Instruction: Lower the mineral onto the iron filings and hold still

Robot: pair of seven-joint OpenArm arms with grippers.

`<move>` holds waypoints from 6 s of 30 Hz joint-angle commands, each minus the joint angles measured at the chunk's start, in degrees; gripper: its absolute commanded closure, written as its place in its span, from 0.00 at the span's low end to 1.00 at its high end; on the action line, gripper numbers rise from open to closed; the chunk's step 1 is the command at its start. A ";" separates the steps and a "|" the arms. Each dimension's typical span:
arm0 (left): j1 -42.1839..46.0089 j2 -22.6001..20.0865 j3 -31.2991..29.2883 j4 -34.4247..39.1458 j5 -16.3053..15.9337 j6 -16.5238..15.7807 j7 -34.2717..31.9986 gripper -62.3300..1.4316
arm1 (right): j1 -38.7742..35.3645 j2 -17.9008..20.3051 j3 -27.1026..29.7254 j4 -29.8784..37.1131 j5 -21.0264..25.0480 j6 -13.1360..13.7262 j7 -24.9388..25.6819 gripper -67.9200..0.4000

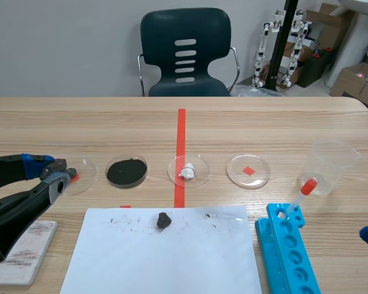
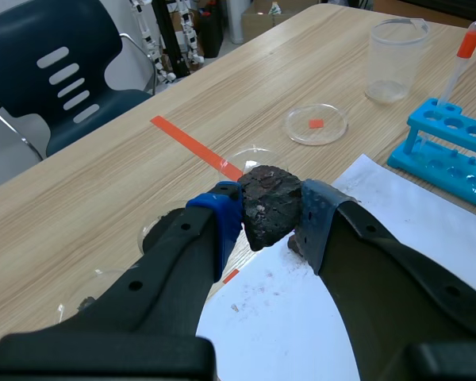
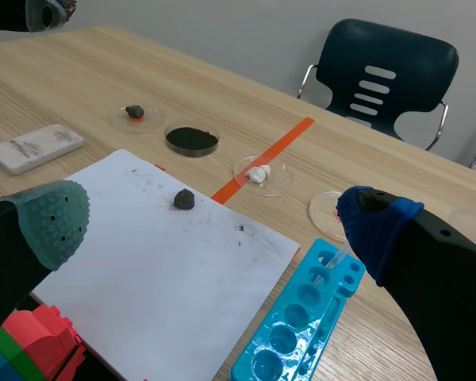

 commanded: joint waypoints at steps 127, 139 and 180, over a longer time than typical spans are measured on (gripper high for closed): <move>-79.36 23.93 37.94 -72.94 -26.27 31.10 58.82 0.87 | 0.24 0.26 0.17 1.14 0.17 0.00 1.01 0.00; -79.36 23.76 37.94 -72.94 -26.14 31.10 58.86 0.87 | 0.24 0.26 0.17 1.14 0.17 0.00 1.01 0.00; -12.33 -20.48 20.57 -15.74 -19.63 7.69 -17.75 0.87 | 0.24 0.26 0.17 1.14 0.17 0.00 1.01 0.00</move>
